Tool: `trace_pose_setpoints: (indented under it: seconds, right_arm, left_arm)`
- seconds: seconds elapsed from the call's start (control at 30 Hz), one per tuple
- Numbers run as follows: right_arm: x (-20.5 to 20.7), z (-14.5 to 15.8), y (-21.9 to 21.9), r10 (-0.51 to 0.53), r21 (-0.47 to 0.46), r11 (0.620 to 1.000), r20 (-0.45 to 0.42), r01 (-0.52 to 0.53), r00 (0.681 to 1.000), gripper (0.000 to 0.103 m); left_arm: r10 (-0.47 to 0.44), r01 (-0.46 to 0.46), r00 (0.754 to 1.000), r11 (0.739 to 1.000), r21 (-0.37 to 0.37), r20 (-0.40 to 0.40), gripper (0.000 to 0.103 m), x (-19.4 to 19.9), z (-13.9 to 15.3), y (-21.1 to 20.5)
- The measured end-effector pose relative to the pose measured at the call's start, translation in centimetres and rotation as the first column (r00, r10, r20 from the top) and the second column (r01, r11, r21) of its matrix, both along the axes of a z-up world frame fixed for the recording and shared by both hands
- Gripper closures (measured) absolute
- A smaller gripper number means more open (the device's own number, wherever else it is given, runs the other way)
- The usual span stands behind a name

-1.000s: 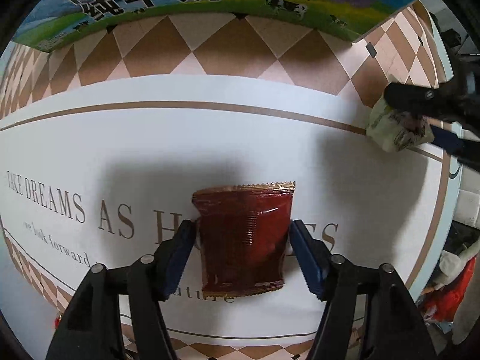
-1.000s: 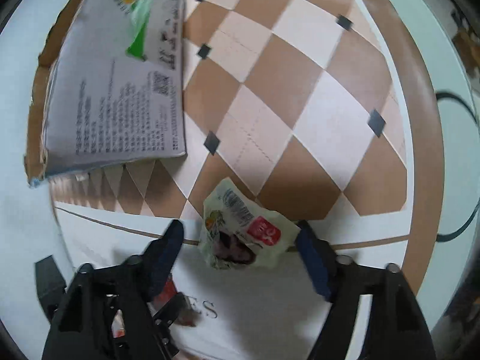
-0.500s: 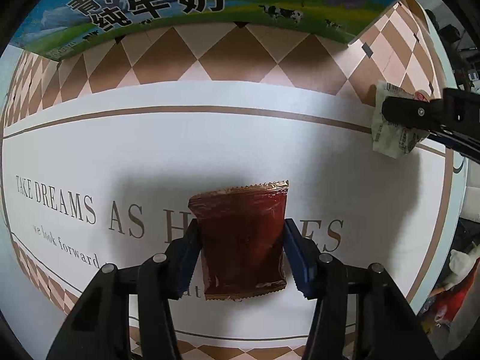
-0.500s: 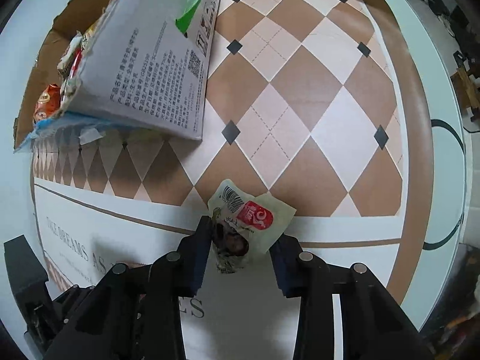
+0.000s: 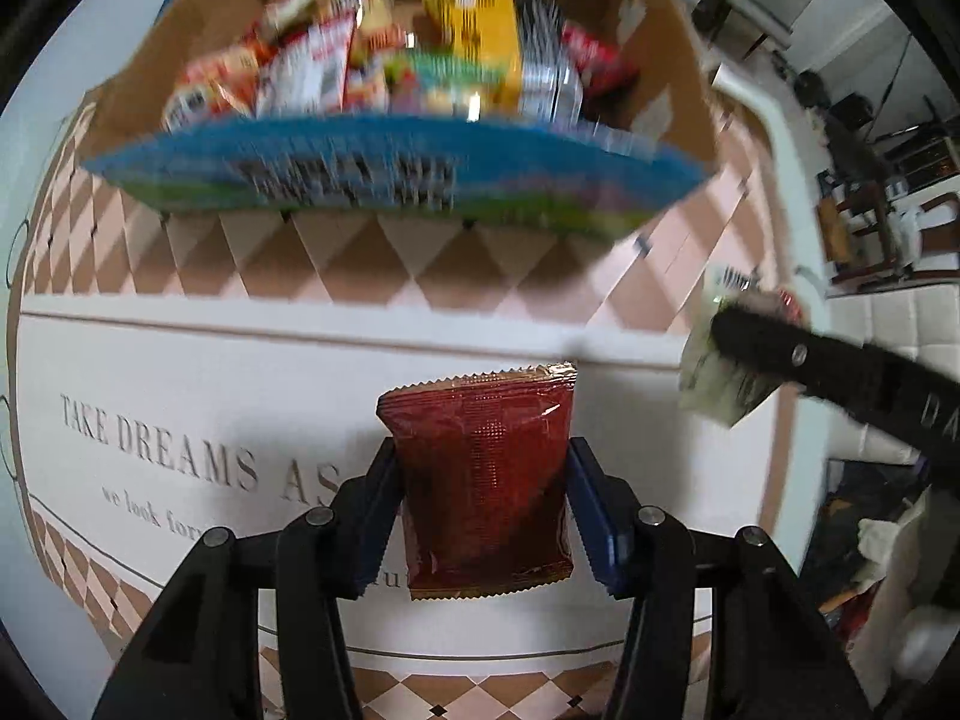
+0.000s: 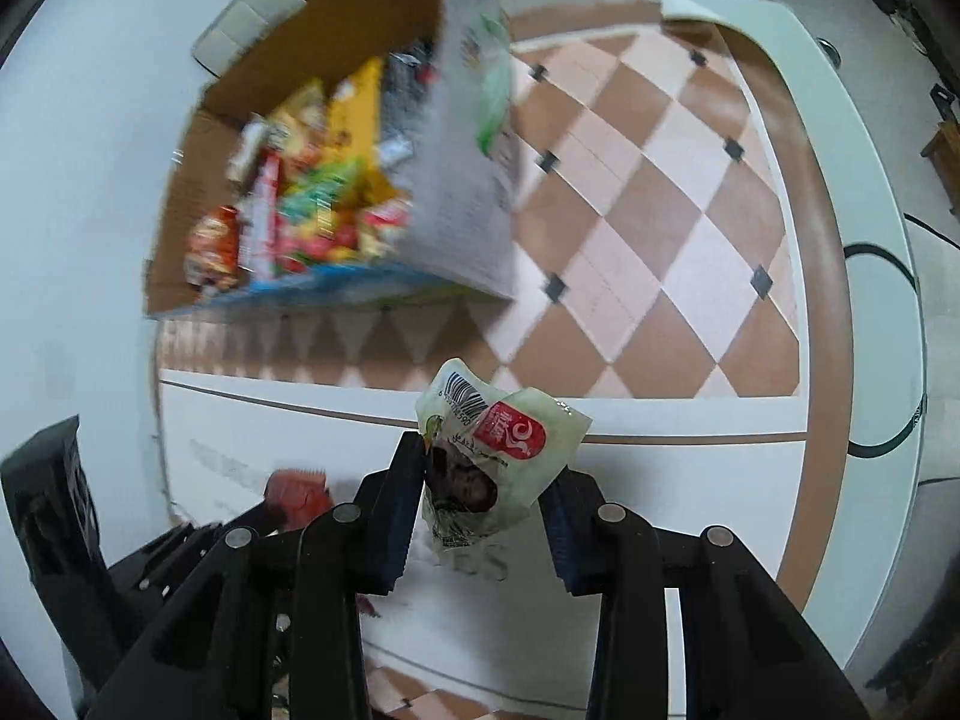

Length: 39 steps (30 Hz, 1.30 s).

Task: Organize snacks
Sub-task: 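Carry both packets into the cardboard box and open both tools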

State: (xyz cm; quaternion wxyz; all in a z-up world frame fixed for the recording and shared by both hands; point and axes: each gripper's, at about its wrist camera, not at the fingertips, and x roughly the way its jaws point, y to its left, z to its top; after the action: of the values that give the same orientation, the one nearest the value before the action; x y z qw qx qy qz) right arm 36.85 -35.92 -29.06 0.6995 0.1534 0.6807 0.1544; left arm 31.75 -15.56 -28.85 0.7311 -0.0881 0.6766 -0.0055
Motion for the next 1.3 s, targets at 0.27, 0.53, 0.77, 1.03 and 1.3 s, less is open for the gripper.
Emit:
trace_pose_setpoints:
  seconds: [0.27, 0.53, 0.77, 1.03, 1.3]
  right_arm:
    - [1.6, 7.9, 1.5, -0.048, 0.088, 0.995, 0.088, 0.040, 0.995, 0.063]
    - [7.6, 11.0, 4.3, -0.105, 0.082, 0.992, 0.162, 0.092, 0.981, 0.063]
    - [16.0, 9.2, 6.9, -0.116, -0.024, 0.992, 0.193, 0.123, 0.974, 0.063]
    - [22.9, 4.9, 8.7, -0.106, -0.169, 0.977, 0.165, 0.134, 0.981, 0.063]
    - [25.5, 1.4, 8.4, -0.139, -0.252, 0.955, 0.092, 0.158, 0.986, 0.055]
  left_arm:
    - [-0.037, 0.042, 0.993, 0.998, -0.043, 0.117, 0.052, 6.1, 8.4, 3.1]
    - [-0.082, 0.083, 0.982, 0.997, 0.000, 0.172, 0.052, 16.7, 10.4, 5.3]
    - [-0.110, 0.107, 0.987, 0.994, 0.035, 0.113, 0.052, 25.5, 7.1, 7.2]
    - [-0.134, 0.134, 0.991, 0.990, 0.030, -0.003, 0.051, 30.9, 1.7, 7.7]
    - [-0.142, 0.144, 0.988, 0.989, 0.032, -0.064, 0.043, 32.2, -0.6, 7.7]
